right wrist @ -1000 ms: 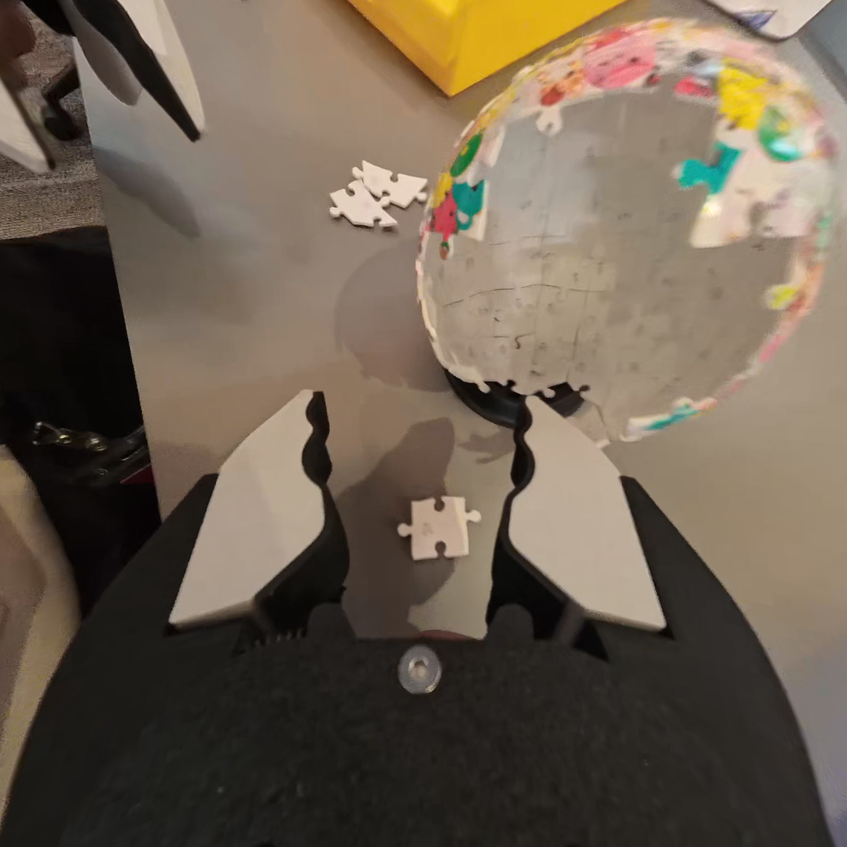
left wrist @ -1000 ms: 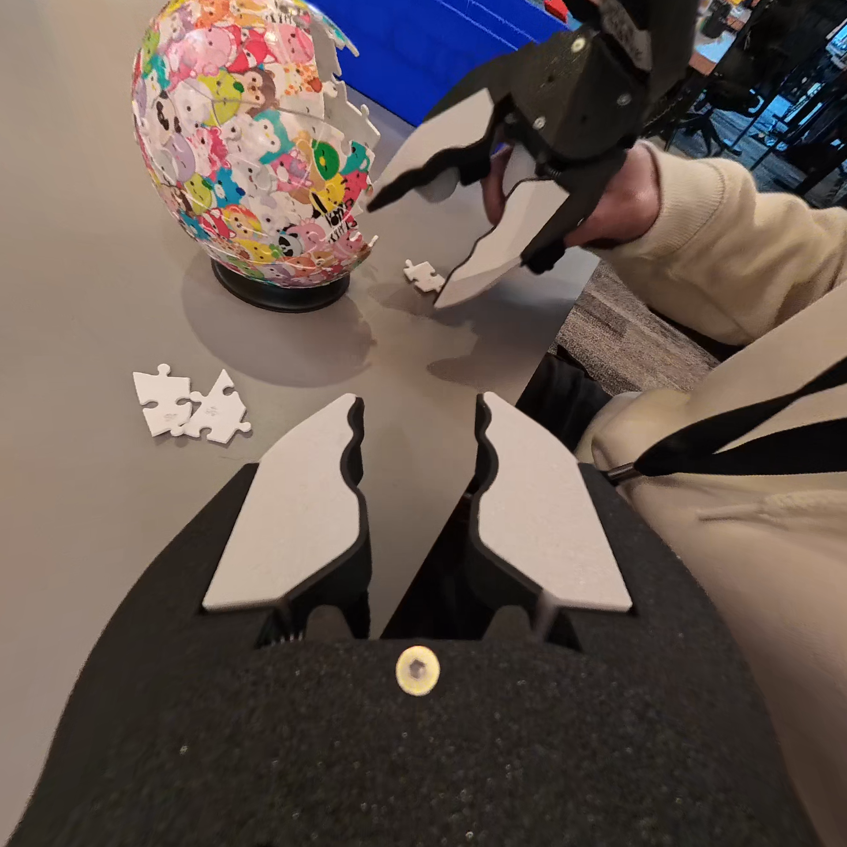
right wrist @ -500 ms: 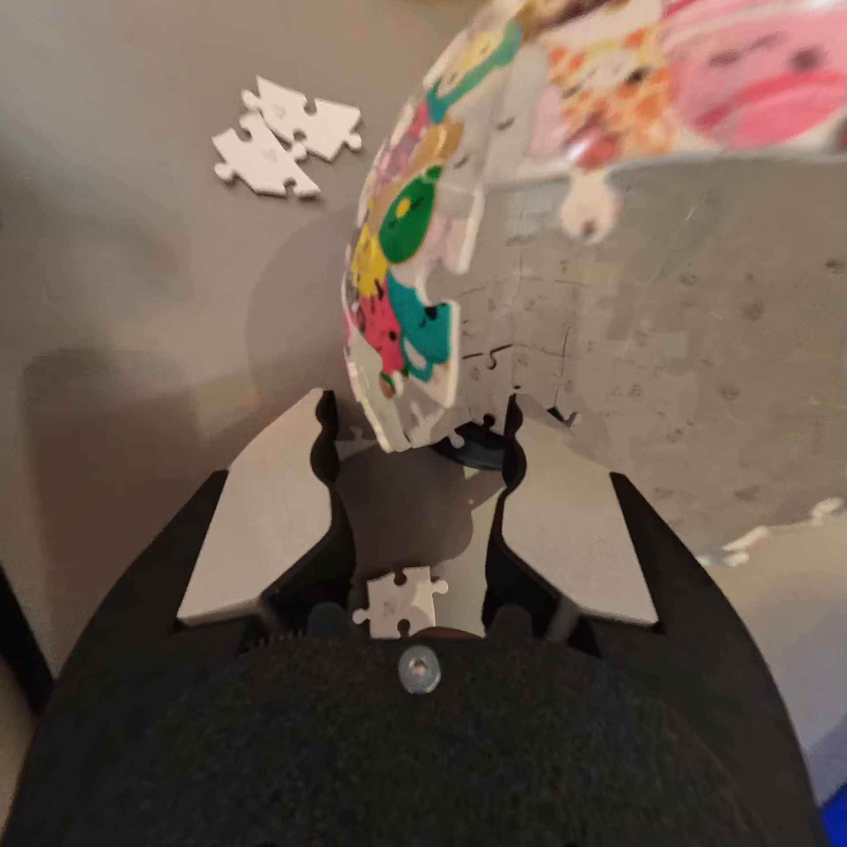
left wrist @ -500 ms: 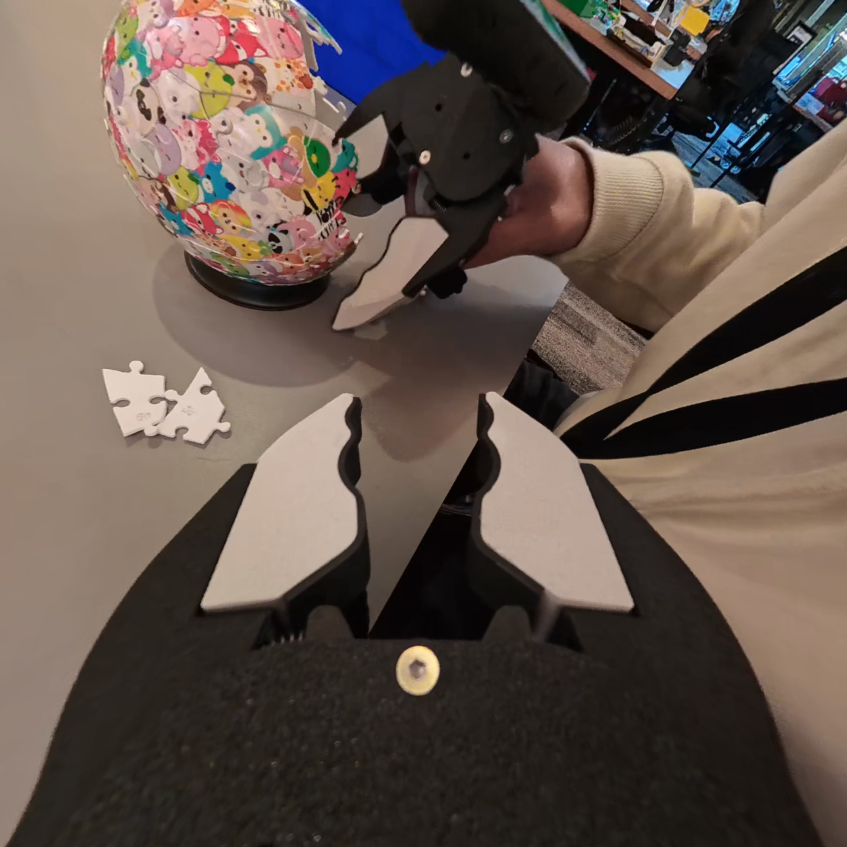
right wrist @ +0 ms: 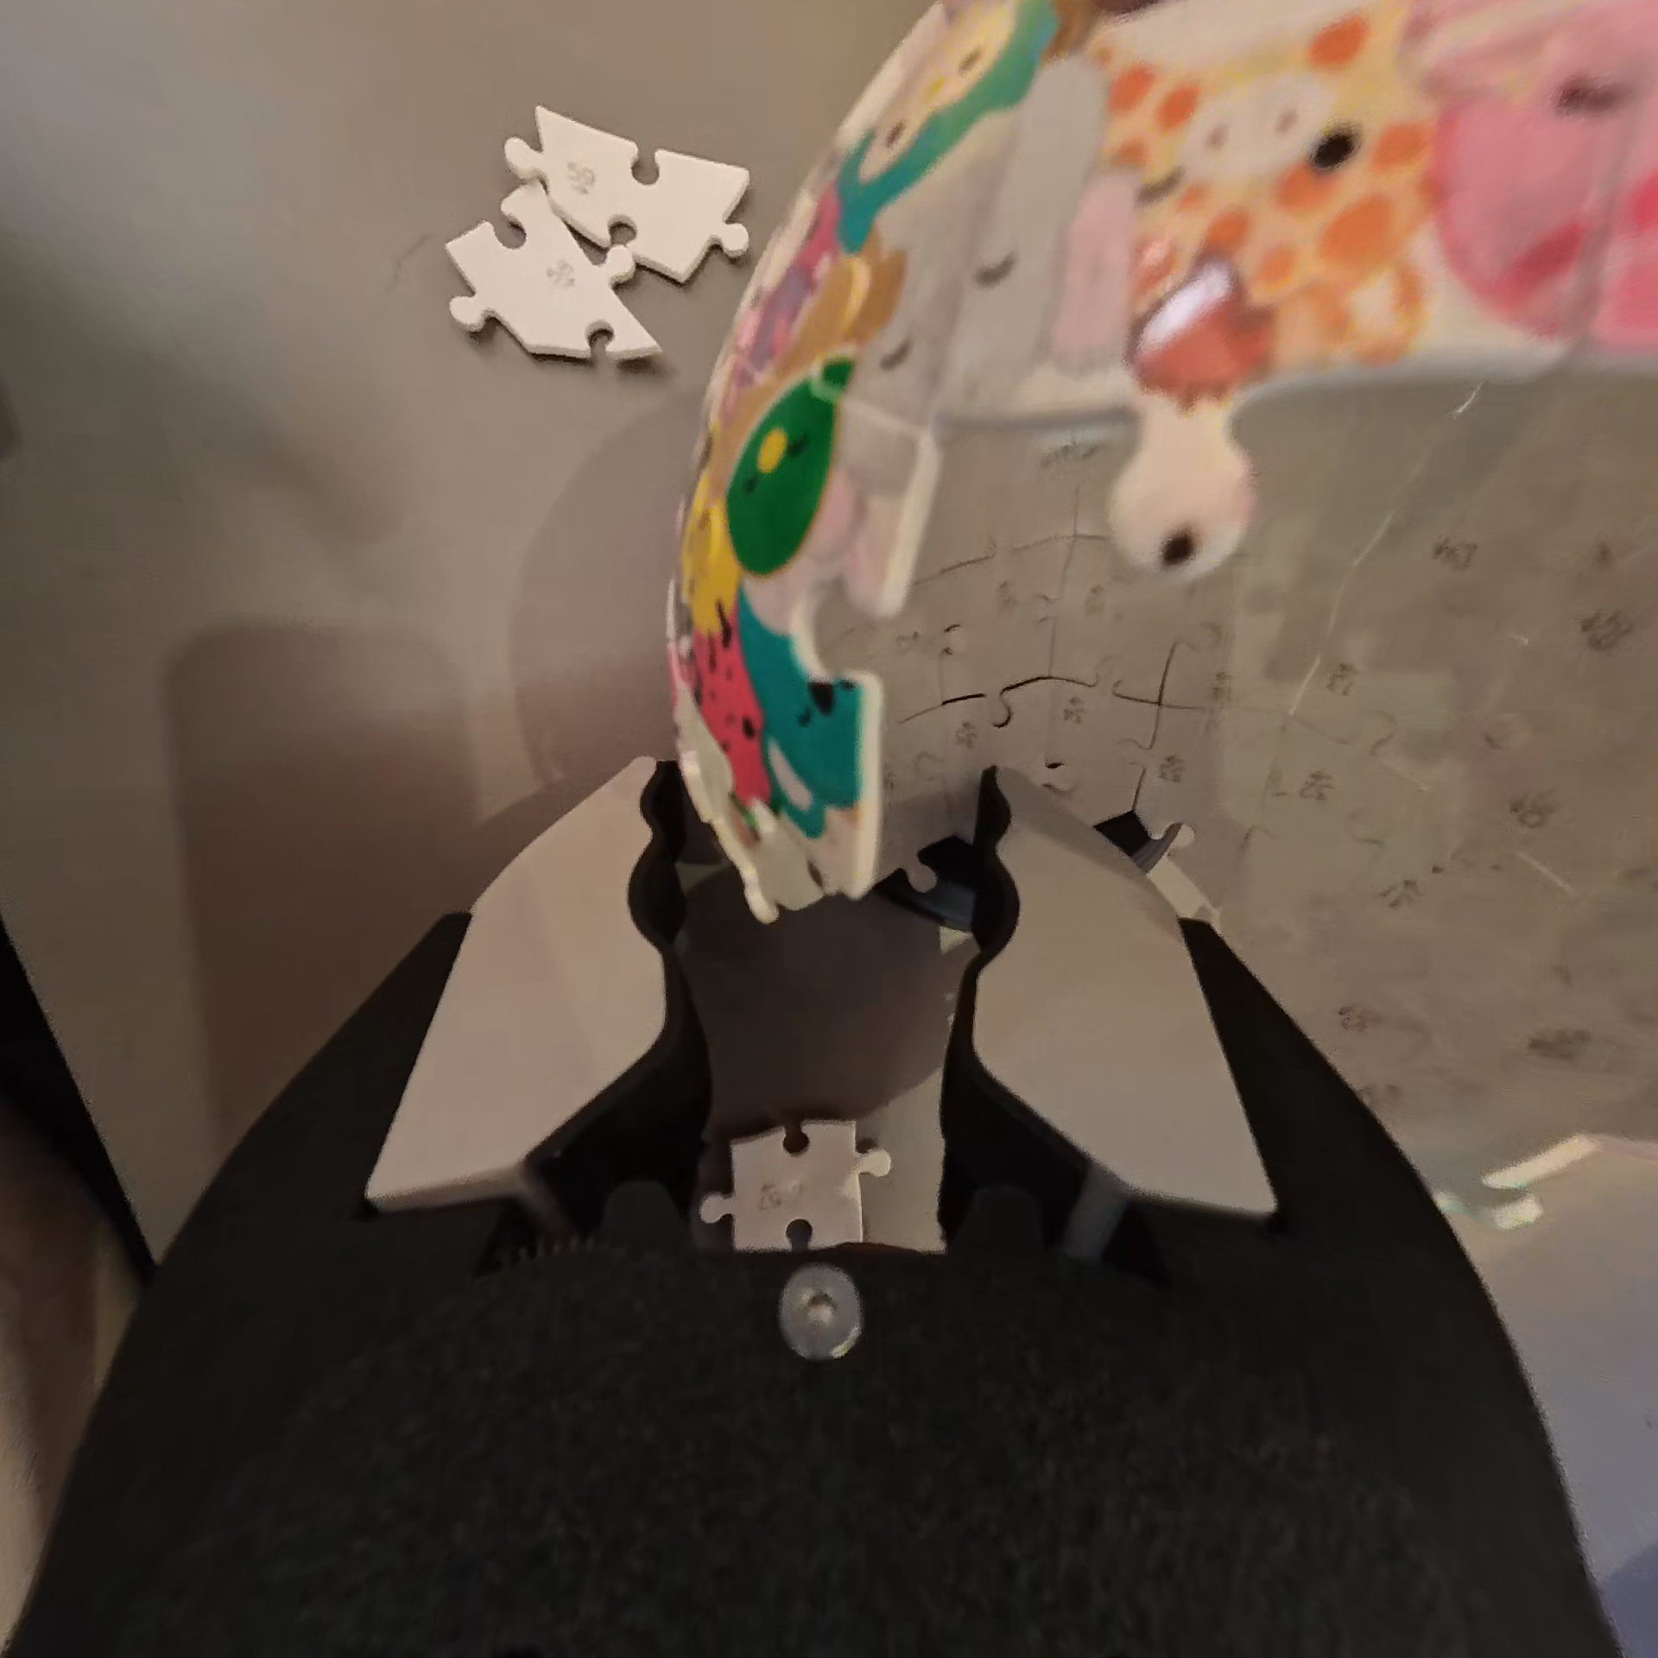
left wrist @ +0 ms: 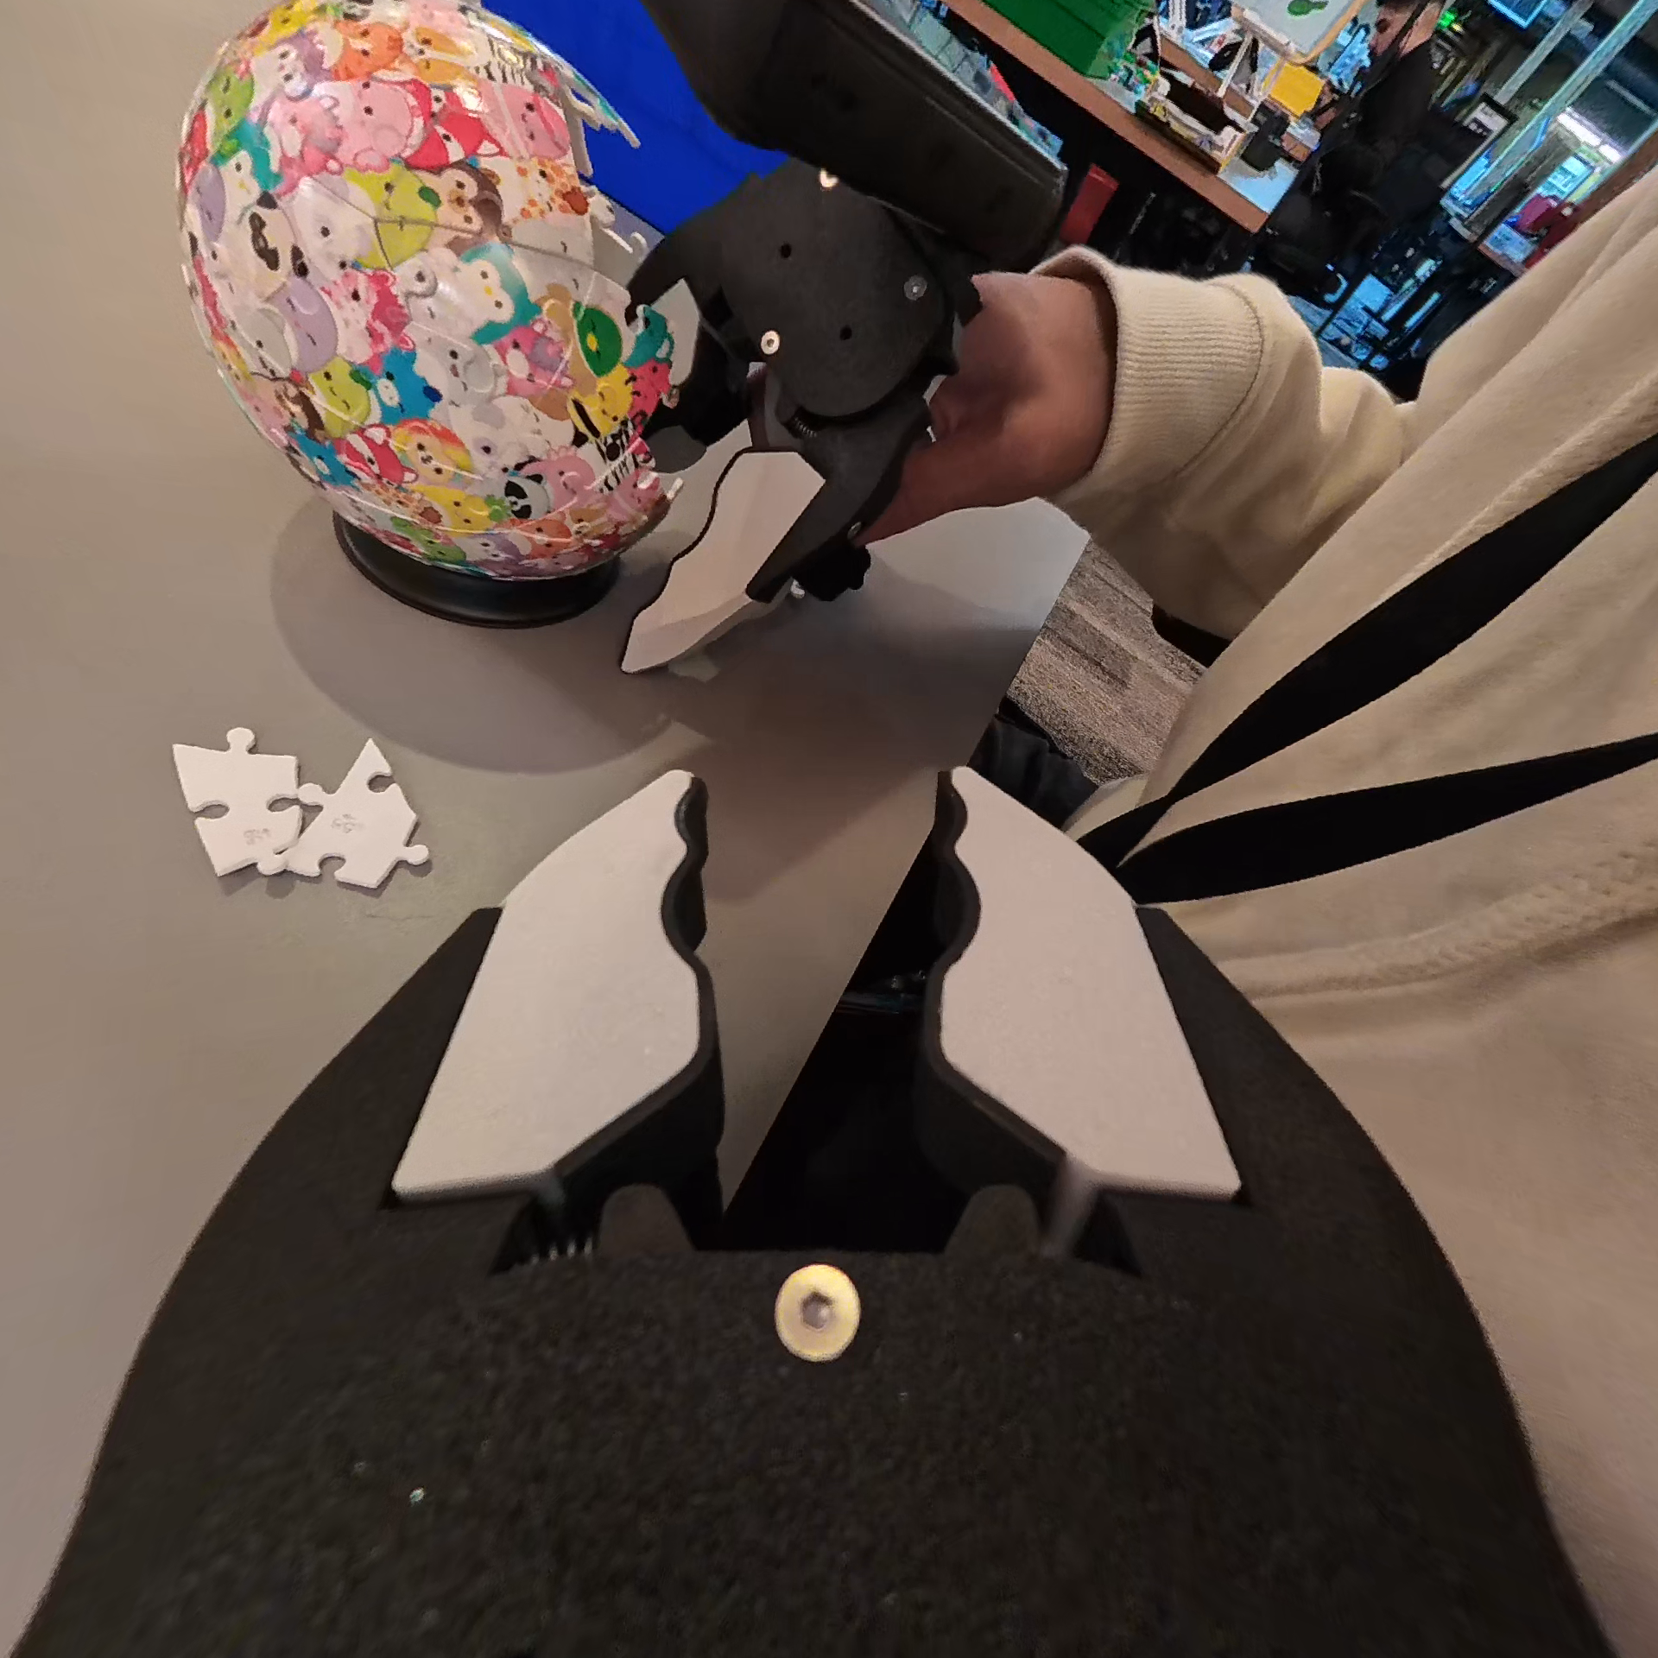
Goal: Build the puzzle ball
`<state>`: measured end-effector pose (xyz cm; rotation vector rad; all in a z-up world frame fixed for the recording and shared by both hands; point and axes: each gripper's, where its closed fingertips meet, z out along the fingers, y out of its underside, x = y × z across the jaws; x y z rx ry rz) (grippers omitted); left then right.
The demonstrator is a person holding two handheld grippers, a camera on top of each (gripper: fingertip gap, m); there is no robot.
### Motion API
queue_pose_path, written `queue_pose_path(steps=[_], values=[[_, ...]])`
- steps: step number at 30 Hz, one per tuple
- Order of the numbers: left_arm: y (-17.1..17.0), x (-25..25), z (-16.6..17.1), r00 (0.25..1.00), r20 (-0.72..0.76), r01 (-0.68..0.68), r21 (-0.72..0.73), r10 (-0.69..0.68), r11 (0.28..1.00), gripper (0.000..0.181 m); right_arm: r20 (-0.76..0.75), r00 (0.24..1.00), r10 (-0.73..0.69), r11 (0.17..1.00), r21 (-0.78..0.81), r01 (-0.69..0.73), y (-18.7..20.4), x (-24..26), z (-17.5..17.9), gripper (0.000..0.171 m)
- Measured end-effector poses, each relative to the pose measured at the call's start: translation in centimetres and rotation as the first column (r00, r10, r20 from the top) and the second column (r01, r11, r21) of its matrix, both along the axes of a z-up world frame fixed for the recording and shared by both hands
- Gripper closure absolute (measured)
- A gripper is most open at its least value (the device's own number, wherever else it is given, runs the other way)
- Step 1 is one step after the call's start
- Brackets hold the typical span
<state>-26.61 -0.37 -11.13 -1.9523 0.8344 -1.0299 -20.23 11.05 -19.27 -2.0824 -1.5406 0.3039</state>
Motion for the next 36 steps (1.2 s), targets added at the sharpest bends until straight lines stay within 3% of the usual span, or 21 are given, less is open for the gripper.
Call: queue_pose_path(steps=[7, 10, 16, 19, 21, 26, 28, 29, 33, 36], values=[[0.1, 0.1, 0.1, 1.000, 0.010, 0.004, -0.005, -0.004, 1.000, 0.133, 0.005, 1.000, 0.020, 1.000, 0.010, -0.021, -0.1, -0.3, 0.1, 0.110], [0.2, 0.0, 0.1, 1.000, 0.012, 0.001, -0.006, -0.001, 1.000, 0.133, 0.044, 0.999, 0.001, 0.993, 0.114, -0.006, 0.6, -0.4, 0.4, 0.107], [0.4, -0.1, 0.6, 0.999, 0.039, -0.002, -0.009, 0.002, 1.000, 0.133, 0.097, 0.989, -0.108, 0.976, 0.200, 0.087, 1.9, 0.1, 0.2, 0.145], [0.5, -0.1, 0.4, 1.000, 0.029, -0.002, -0.009, 0.002, 1.000, 0.133, 0.135, 0.978, -0.157, 0.973, 0.193, 0.129, 1.9, 0.3, 0.3, 0.145], [0.5, -0.1, 0.2, 1.000, 0.021, 0.002, -0.012, -0.002, 1.000, 0.133, 0.143, 0.983, -0.118, 0.972, 0.221, 0.085, 1.8, 0.4, 0.3, 0.146], [0.4, 0.1, 0.1, 1.000, 0.025, 0.011, -0.022, -0.011, 1.000, 0.133, 0.110, 0.993, -0.037, 0.964, 0.266, 0.006, -0.1, 0.5, 0.8, 0.122], [0.5, 0.2, -0.1, 1.000, 0.019, 0.010, -0.023, -0.010, 1.000, 0.132, 0.070, 0.997, 0.015, 0.971, 0.237, -0.031, -1.8, 0.6, 1.1, 0.095], [0.5, 0.2, -0.3, 1.000, 0.012, 0.007, -0.025, -0.007, 1.000, 0.132, 0.040, 0.998, 0.041, 0.975, 0.215, -0.049, -2.6, 0.8, 1.3, 0.090], [1.0, 0.6, -0.9, 0.999, -0.044, -0.016, -0.001, 0.016, 1.000, 0.130, -0.200, 0.980, -0.011, 0.996, 0.082, 0.028, -3.4, 2.3, 2.5, 0.087], [1.4, 1.6, -1.0, 0.991, -0.123, -0.035, 0.078, 0.045, 0.996, 0.130, -0.358, 0.933, -0.035, 0.996, 0.068, 0.063, -2.3, 4.2, 4.0, 0.088]])
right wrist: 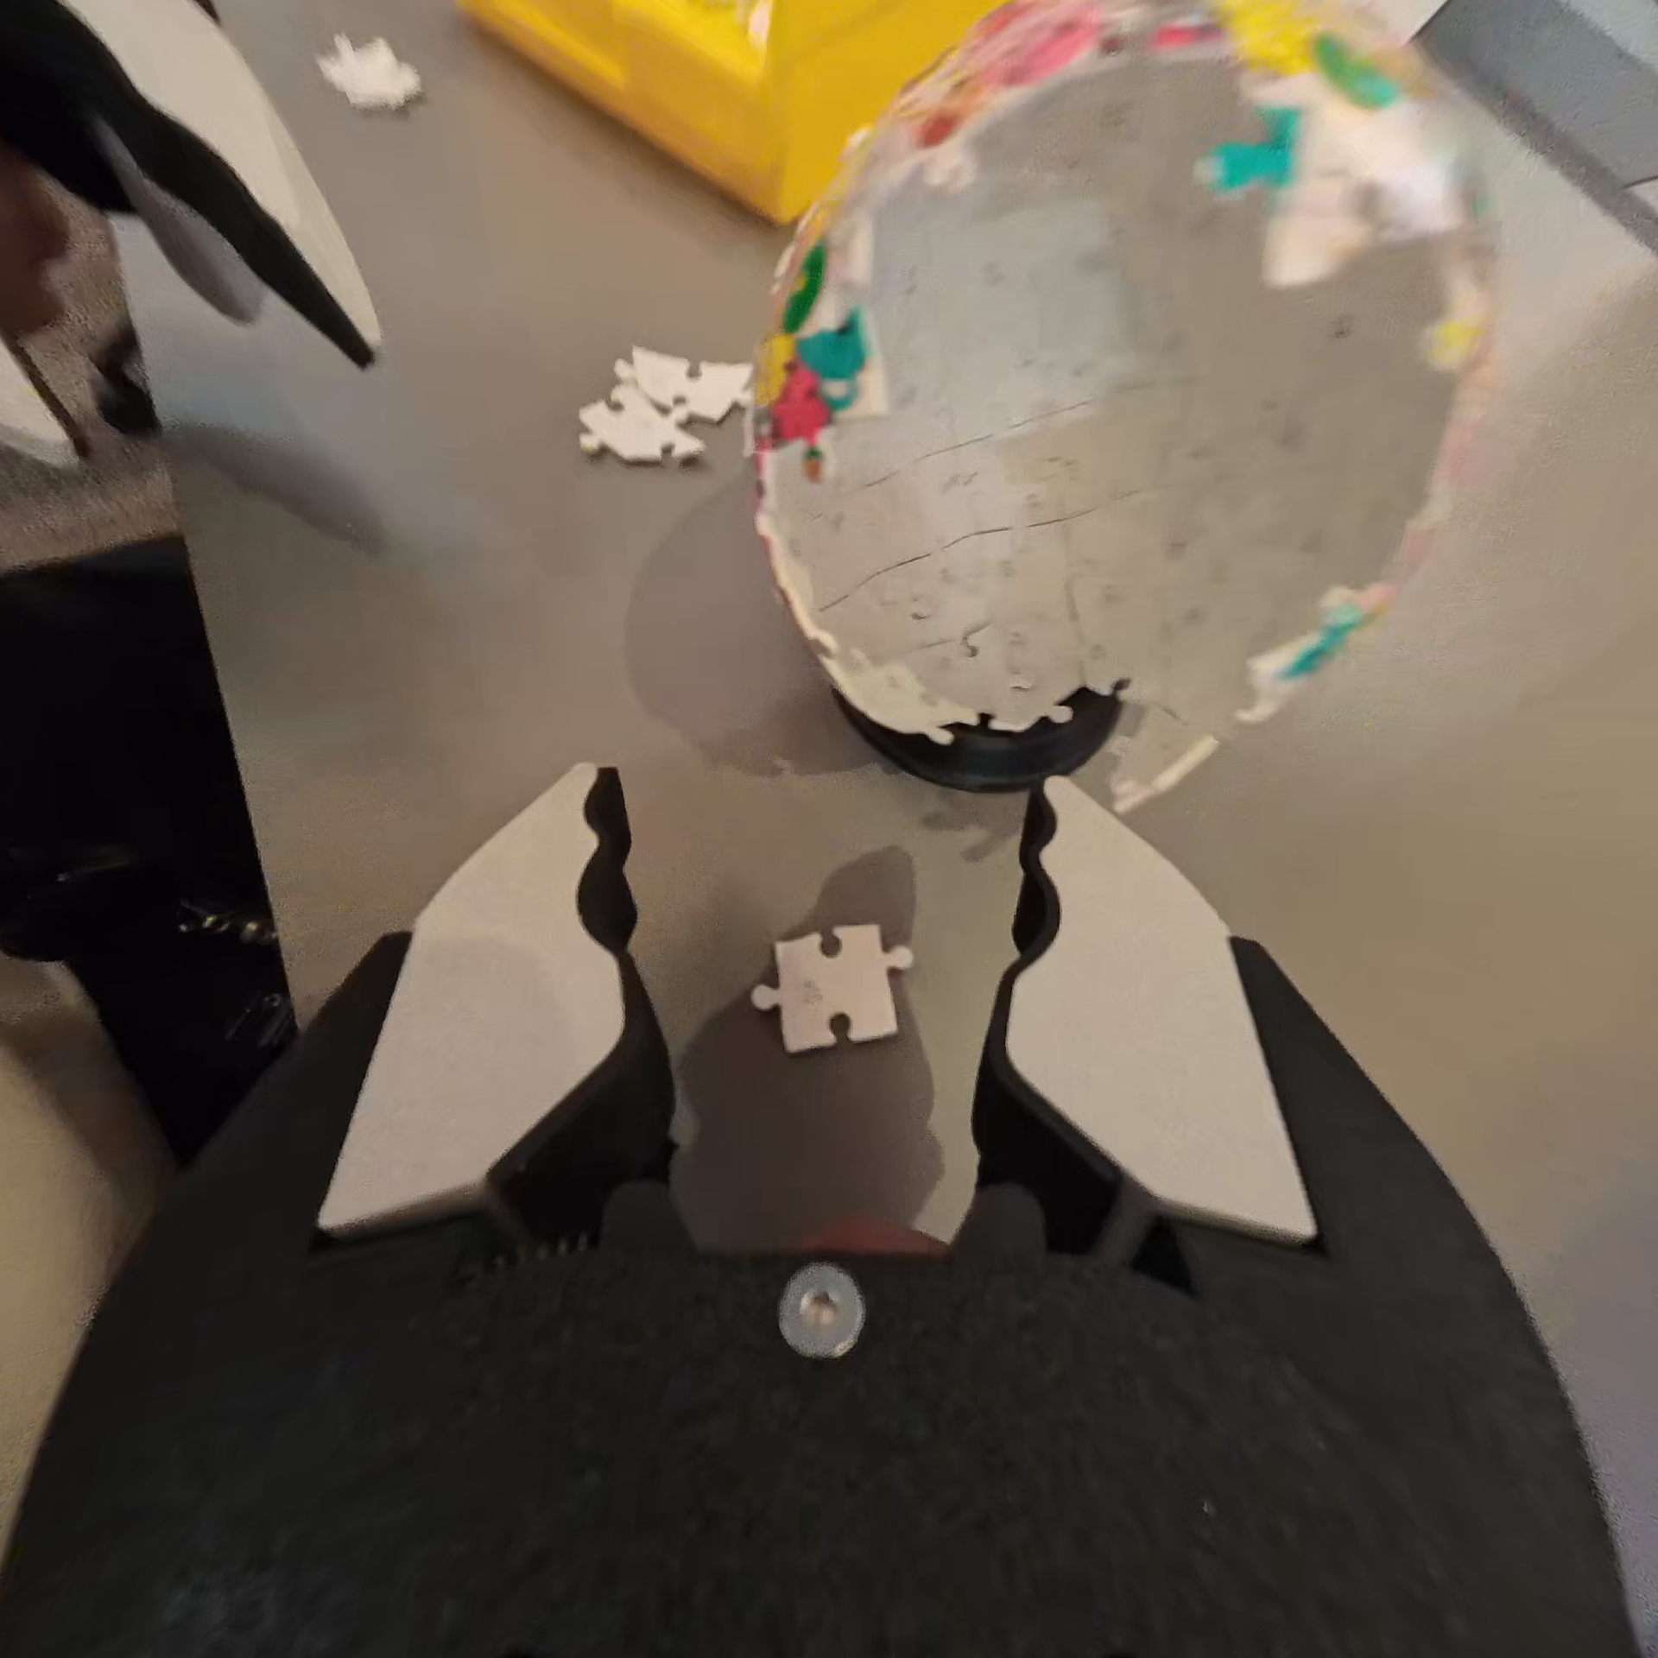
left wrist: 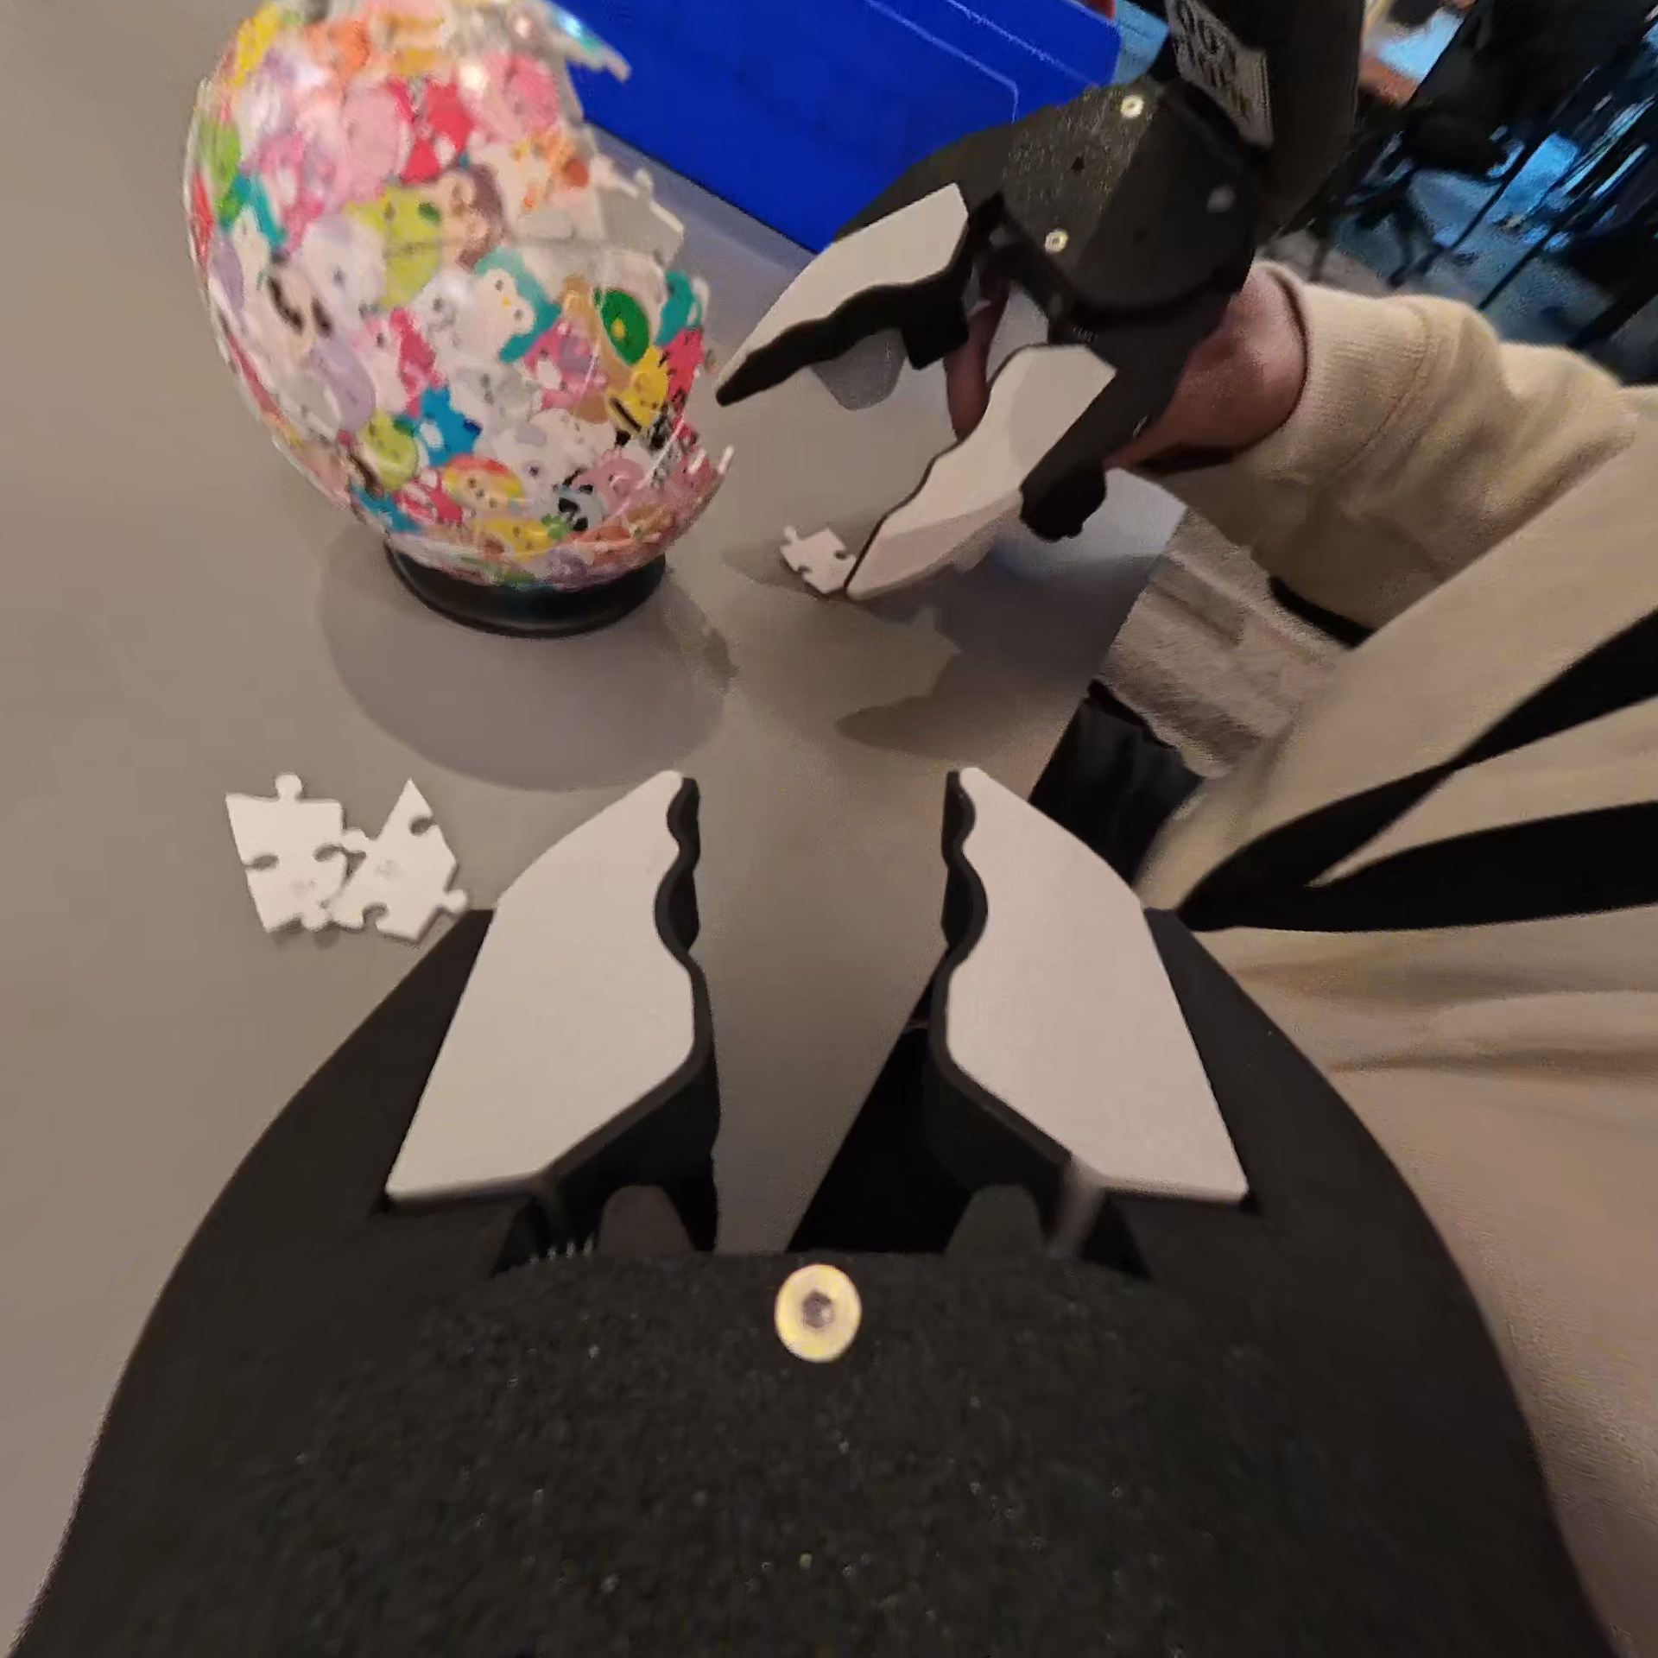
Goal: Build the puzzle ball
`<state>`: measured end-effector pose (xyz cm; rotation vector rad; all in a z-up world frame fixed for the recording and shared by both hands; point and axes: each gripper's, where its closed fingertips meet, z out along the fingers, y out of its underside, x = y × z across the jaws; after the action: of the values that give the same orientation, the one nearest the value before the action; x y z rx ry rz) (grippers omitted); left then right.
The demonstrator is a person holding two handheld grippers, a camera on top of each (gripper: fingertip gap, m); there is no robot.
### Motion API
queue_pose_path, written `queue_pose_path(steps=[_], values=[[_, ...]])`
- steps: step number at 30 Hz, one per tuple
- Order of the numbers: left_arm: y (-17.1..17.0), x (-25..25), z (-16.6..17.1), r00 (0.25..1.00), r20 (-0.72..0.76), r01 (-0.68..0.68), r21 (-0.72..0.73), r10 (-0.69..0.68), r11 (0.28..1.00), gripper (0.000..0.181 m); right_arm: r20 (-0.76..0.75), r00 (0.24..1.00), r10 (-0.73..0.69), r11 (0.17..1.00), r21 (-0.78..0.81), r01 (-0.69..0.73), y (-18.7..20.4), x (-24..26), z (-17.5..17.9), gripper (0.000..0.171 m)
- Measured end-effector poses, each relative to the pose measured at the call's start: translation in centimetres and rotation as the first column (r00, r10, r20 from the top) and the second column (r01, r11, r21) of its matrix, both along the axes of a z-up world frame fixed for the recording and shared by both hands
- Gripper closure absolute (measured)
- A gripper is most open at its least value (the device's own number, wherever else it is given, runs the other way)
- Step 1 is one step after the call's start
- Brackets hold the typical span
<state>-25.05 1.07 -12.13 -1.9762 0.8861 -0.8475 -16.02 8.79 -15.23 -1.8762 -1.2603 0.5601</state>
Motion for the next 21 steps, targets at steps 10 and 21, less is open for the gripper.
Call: queue_pose_path(steps=[10, 21], values=[[1.1, 6.8, -0.3, 0.936, -0.344, -0.026, 0.165, 0.082, 0.986, 0.129, 0.070, 0.988, 0.140, 0.989, 0.044, -0.143, -0.6, 6.3, -0.4, 0.083], [4.9, 9.9, -1.2, 0.742, -0.644, 0.027, 0.307, 0.187, 0.951, 0.133, -0.053, 0.998, -0.035, 0.996, 0.079, 0.040, 3.2, 10.0, 1.2, 0.108]])
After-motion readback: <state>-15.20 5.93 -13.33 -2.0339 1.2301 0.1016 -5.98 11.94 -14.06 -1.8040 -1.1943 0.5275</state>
